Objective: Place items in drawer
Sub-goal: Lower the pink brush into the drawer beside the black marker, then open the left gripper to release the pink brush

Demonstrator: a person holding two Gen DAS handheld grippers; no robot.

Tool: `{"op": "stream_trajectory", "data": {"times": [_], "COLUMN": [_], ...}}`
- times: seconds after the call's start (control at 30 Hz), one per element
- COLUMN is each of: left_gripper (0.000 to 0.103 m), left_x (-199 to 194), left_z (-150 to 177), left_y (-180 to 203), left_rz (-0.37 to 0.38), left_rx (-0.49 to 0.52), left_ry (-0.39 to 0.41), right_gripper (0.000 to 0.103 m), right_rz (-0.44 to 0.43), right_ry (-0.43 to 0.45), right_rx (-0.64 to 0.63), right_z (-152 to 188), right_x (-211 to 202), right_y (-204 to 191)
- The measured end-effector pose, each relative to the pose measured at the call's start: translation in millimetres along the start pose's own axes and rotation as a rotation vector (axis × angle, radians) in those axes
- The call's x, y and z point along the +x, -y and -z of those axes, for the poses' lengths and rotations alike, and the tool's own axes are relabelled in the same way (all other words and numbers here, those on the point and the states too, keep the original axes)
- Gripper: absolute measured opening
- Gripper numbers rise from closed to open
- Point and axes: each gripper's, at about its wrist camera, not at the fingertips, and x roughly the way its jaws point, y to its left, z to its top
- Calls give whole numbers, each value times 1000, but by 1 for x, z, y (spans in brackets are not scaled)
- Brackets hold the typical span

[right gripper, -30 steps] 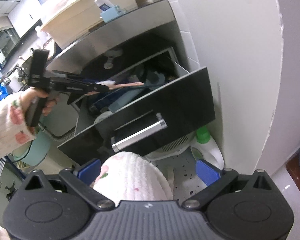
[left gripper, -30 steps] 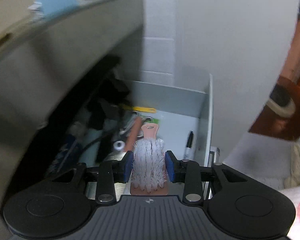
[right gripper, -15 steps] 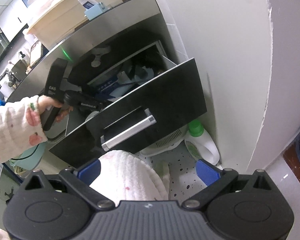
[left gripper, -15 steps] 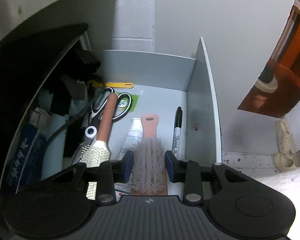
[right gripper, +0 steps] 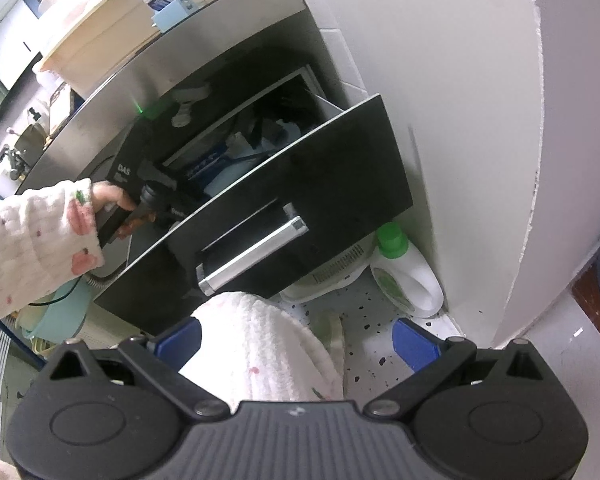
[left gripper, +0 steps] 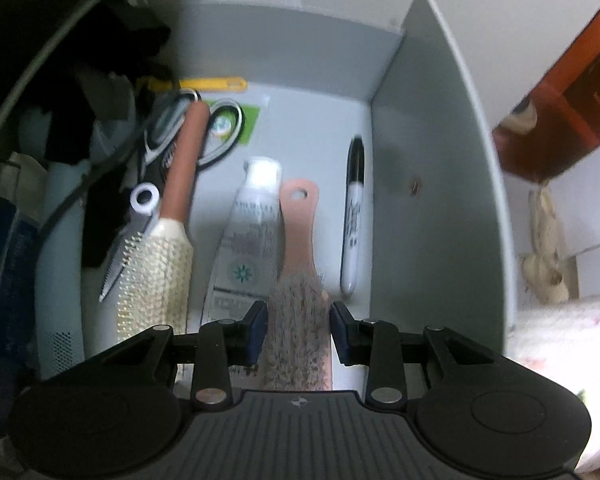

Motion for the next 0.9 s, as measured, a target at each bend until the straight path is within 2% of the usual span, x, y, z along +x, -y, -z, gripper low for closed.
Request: {"op": "stream_trajectory", "data": {"times": [0.3,0.53,0.83,0.9], "left_gripper": [35,49,50,57], "left_x": [25,-5,-43,-62], "left_z": [3,6,11,16], "left_y": [5,11,18,19], "left_rz": [-51,-110,-185,-187], "left_rx": [63,70,78,41], "left_ry": [-90,-58,-17,28], "right_gripper": [102,102,102,102], "right_rz": [-6,-14,-27,-34], "right_ry": [1,13,29,29], "right_rx": [7,-1,-19,-29], "right_z": [1,1,2,3], "right_x": [4,1,-2,-2], "right_y": [1,-2,-7,-10]}}
